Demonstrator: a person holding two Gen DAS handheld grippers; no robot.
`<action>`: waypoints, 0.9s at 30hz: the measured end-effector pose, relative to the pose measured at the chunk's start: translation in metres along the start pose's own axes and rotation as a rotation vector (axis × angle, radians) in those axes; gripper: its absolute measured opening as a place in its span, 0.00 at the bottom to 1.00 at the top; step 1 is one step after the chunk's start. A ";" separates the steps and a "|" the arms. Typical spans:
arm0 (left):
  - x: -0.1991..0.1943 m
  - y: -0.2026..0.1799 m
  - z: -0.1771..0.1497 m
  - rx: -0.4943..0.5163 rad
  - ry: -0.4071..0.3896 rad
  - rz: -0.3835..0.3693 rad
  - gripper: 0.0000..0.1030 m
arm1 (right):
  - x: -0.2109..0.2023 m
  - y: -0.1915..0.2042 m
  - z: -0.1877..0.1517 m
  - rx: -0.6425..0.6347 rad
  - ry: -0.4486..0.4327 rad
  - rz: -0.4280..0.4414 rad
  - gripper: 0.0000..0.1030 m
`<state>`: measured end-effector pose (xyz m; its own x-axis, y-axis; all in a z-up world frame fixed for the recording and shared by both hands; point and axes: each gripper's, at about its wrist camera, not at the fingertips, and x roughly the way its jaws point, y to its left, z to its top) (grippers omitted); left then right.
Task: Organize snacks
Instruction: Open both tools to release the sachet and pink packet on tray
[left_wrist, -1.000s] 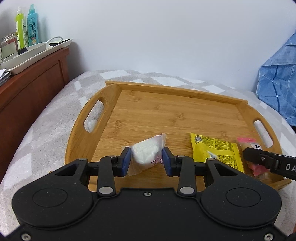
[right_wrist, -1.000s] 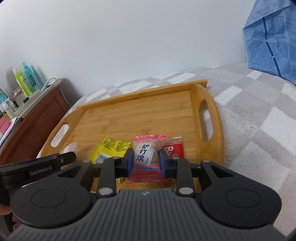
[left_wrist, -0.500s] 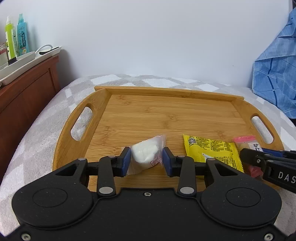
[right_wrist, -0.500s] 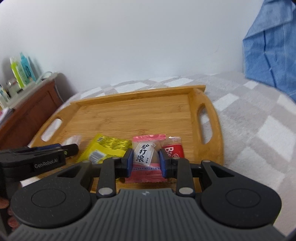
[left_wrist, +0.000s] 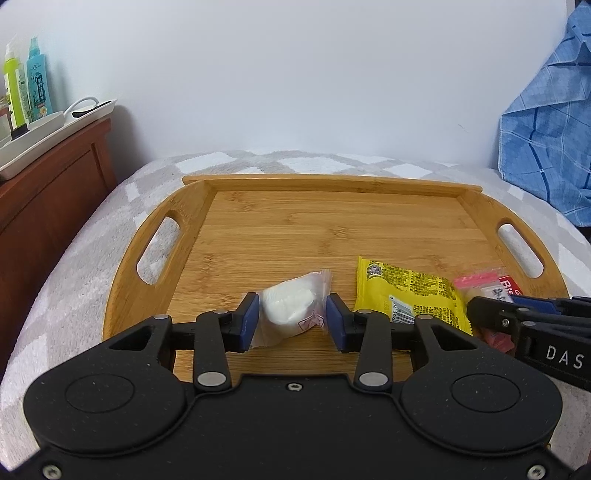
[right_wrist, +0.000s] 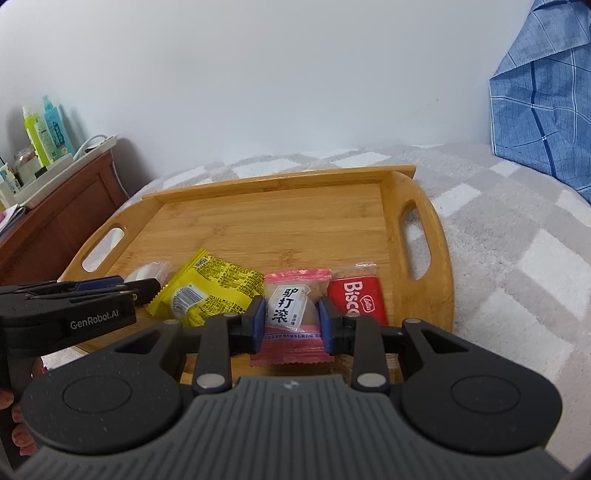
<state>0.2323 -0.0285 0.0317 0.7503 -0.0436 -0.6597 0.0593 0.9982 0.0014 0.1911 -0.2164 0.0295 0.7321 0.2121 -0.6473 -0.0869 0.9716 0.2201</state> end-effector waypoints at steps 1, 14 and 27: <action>0.000 -0.001 0.000 0.005 -0.002 0.000 0.39 | 0.000 -0.001 0.000 0.005 -0.002 0.006 0.38; -0.022 -0.006 -0.005 0.034 -0.007 0.006 0.62 | -0.022 -0.004 0.001 0.021 -0.051 0.016 0.57; -0.078 -0.009 -0.023 0.006 -0.046 -0.026 0.80 | -0.053 -0.003 -0.019 0.040 -0.090 0.018 0.62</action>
<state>0.1577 -0.0334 0.0661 0.7779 -0.0719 -0.6242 0.0832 0.9965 -0.0111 0.1395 -0.2287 0.0493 0.7887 0.2173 -0.5751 -0.0746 0.9624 0.2613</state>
